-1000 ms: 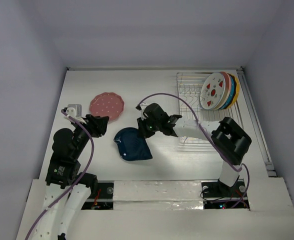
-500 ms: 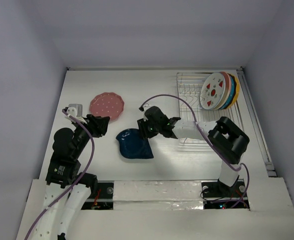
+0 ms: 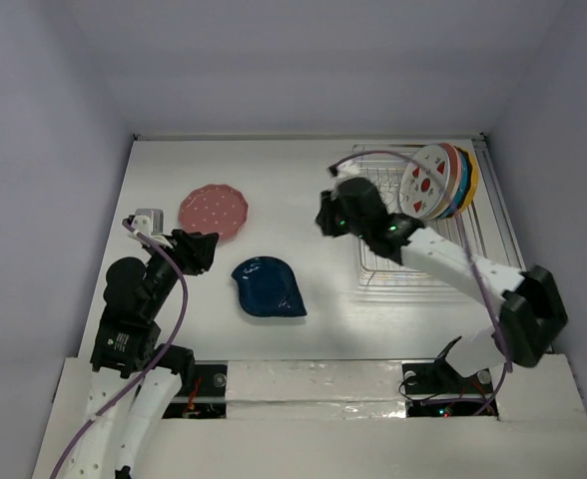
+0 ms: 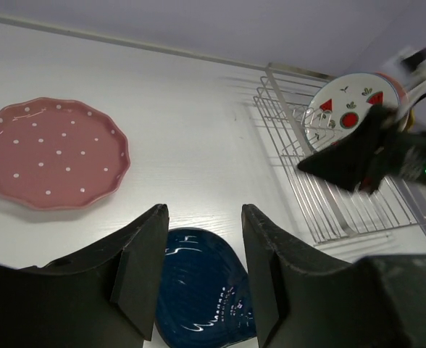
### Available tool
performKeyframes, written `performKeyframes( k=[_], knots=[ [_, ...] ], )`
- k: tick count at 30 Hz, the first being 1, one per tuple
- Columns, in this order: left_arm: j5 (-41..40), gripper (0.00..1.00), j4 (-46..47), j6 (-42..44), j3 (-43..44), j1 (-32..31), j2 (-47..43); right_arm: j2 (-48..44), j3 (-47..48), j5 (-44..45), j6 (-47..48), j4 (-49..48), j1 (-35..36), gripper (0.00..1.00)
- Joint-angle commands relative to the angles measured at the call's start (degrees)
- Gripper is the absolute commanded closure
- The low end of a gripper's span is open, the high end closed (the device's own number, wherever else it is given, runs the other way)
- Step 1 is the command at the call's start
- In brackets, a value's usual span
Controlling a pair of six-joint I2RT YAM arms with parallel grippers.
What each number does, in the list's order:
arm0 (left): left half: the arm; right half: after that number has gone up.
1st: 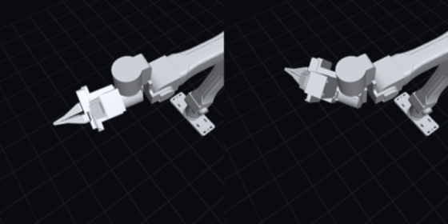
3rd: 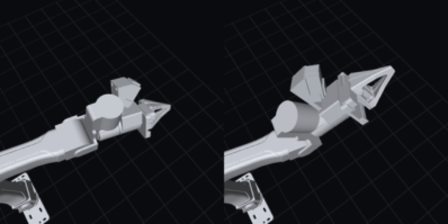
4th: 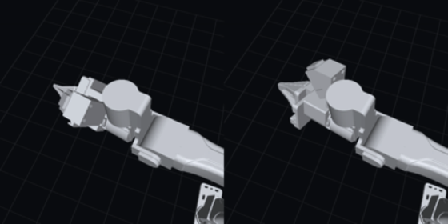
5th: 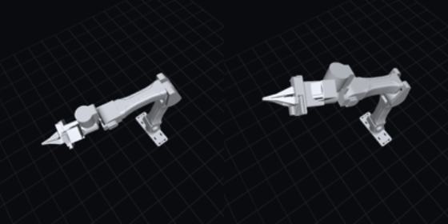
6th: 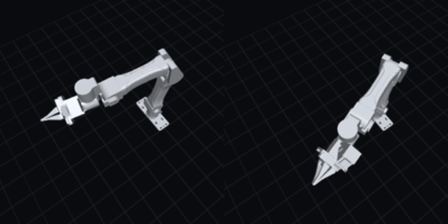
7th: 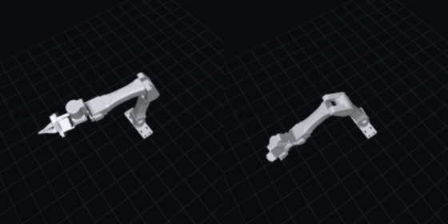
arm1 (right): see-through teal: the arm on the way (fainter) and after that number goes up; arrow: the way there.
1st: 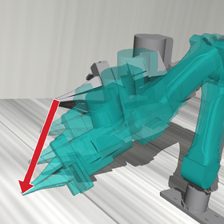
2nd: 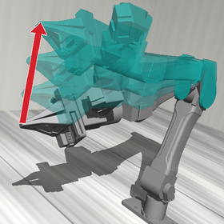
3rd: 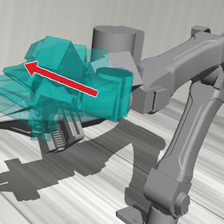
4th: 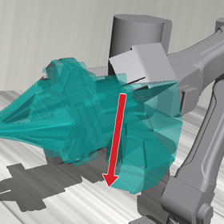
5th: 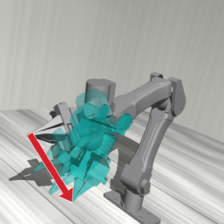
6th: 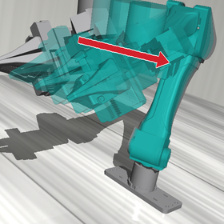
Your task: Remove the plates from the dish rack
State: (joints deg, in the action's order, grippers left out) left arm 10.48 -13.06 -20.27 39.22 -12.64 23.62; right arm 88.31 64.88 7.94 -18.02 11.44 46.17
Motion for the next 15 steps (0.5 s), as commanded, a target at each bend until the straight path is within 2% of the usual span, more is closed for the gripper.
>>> performKeyframes(
  k=[1,3,4,6,8,9,10,11,12,15],
  knots=[
    [0.2,0.58,2.6,-0.2,0.6,0.3,-0.6,-10.2,0.9,8.3,0.4,0.2,-9.4,0.73],
    [0.3,0.61,2.6,-0.2,0.6,-0.3,-0.6,-13.6,1.0,16.6,0.3,1.7,-16.3,1.00],
    [0.2,0.64,2.6,-0.1,0.6,-0.3,-0.7,-14.1,1.2,18.9,0.4,2.2,-18.5,1.00],
    [0.2,0.79,2.6,-0.1,0.6,-0.3,-0.9,-15.3,1.0,23.6,0.4,1.6,-24.4,1.00],
    [-1.7,0.96,1.9,0.1,1.0,-0.3,-1.0,-15.1,0.9,23.6,-0.3,1.0,-29.4,1.00],
    [-2.6,0.99,1.5,0.0,1.2,-0.3,-1.1,-14.4,1.1,23.3,-0.7,1.0,-30.6,0.99],
    [-3.0,0.99,1.5,0.0,1.1,-0.3,-1.2,-13.4,1.6,23.0,-0.9,0.9,-31.9,0.91],
    [-2.8,0.99,1.6,0.0,1.1,-0.3,-1.2,-13.4,1.6,23.2,-0.9,0.7,-31.9,0.91],
    [-2.7,0.98,1.6,-0.1,1.0,-0.3,-1.0,-12.8,1.8,23.4,-1.0,0.7,-32.7,0.78],
    [-2.1,0.89,1.8,-0.1,0.9,-0.3,-0.9,-9.7,4.0,24.9,-0.6,1.7,-34.3,0.62]
  ],
)
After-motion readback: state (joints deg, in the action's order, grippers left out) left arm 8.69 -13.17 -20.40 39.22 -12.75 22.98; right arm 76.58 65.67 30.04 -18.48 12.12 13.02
